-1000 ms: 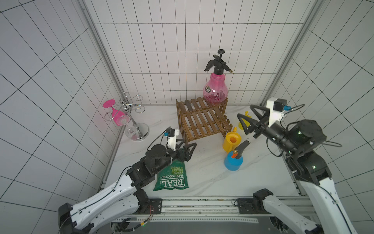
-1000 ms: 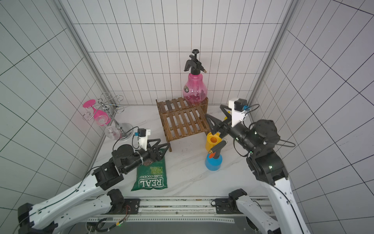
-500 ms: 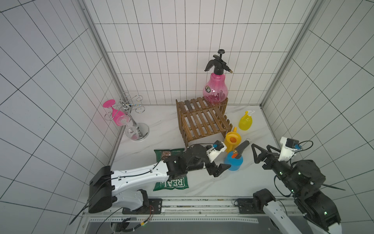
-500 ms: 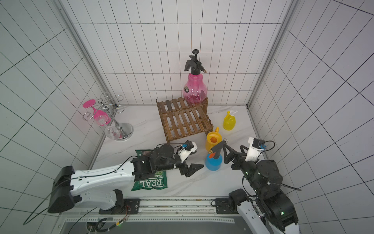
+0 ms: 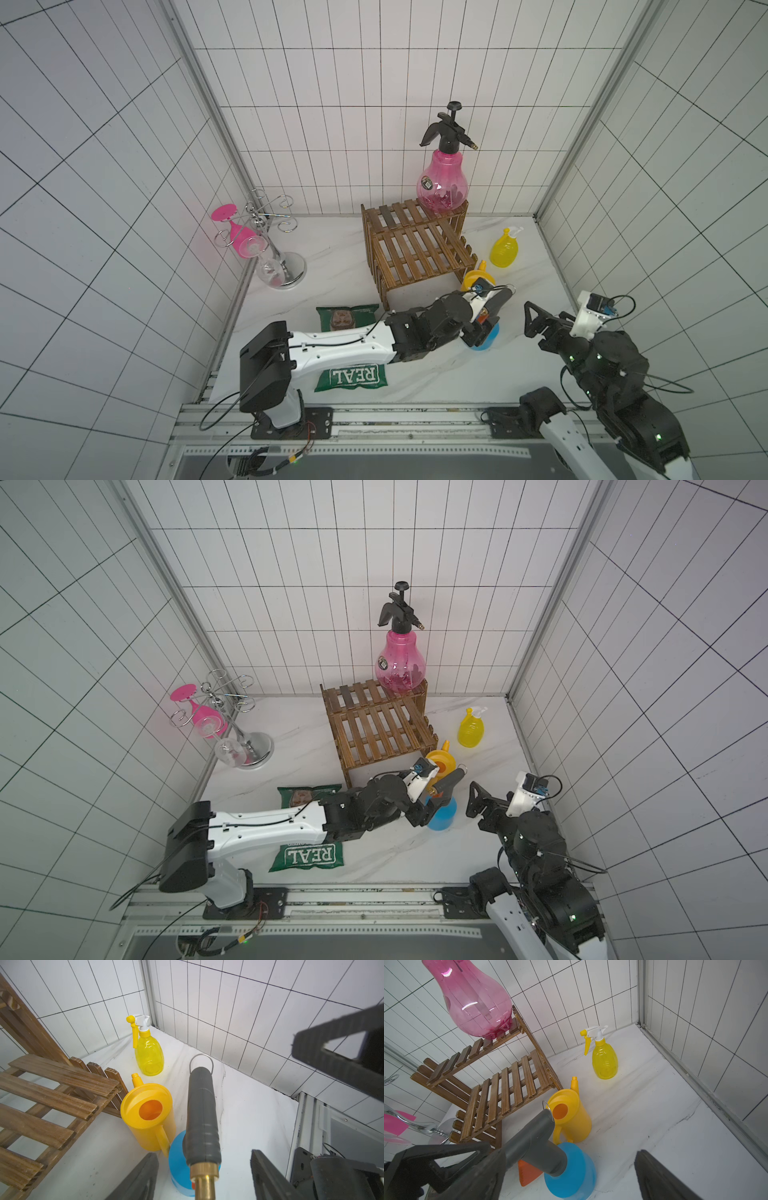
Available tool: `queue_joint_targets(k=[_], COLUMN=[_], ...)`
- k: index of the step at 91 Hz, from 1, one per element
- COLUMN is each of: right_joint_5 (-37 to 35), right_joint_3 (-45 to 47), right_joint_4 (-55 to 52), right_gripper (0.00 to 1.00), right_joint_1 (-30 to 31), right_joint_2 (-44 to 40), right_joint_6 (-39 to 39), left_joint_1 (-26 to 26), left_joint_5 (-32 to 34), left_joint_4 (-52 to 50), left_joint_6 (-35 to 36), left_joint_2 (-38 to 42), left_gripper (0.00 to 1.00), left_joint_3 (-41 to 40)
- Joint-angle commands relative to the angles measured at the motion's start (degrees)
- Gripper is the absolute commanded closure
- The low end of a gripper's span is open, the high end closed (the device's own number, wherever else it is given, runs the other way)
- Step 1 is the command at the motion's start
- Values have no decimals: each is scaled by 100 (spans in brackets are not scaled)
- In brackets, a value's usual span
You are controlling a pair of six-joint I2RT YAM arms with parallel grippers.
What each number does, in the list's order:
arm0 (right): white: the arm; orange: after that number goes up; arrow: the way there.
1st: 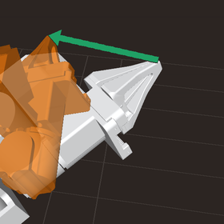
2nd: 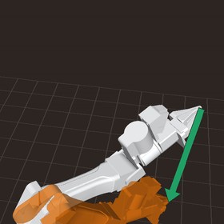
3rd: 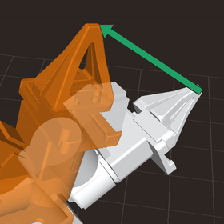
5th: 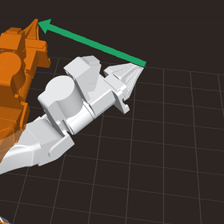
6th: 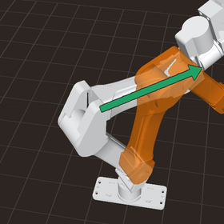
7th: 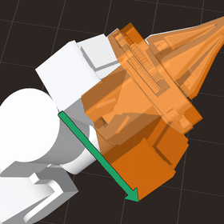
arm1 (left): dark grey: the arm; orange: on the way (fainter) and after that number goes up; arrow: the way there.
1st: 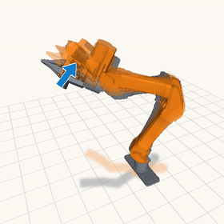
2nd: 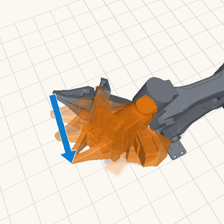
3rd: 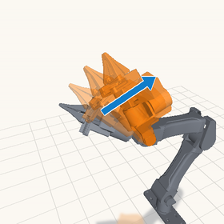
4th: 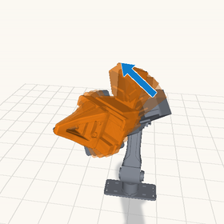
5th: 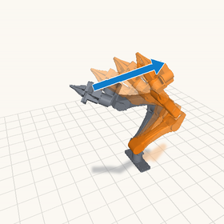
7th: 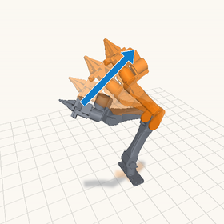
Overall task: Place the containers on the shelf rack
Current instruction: 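Pick up a container from the center of the board.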
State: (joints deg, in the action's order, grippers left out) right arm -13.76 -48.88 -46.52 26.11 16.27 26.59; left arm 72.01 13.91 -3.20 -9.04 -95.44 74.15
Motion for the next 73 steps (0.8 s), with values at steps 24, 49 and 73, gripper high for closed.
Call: queue_joint_targets(k=[24,49,73], right_joint_5=[-81,-97,-20], right_joint_3=[-71,-173,-528], right_joint_4=[93,76,1], right_gripper=[1,1,1], right_joint_1=[-23,-19,-18], right_joint_2=[-63,-67,-215], right_joint_6=[-397,-607,-1056], left_joint_1=[-5,2,9], left_joint_5=[243,-179,-862], left_joint_4=[-616,-884,-954], left_joint_6=[178,253,537], left_joint_2=[-827,-680,306], left_gripper=[60,92,100], left_joint_3=[1030,1112,427])
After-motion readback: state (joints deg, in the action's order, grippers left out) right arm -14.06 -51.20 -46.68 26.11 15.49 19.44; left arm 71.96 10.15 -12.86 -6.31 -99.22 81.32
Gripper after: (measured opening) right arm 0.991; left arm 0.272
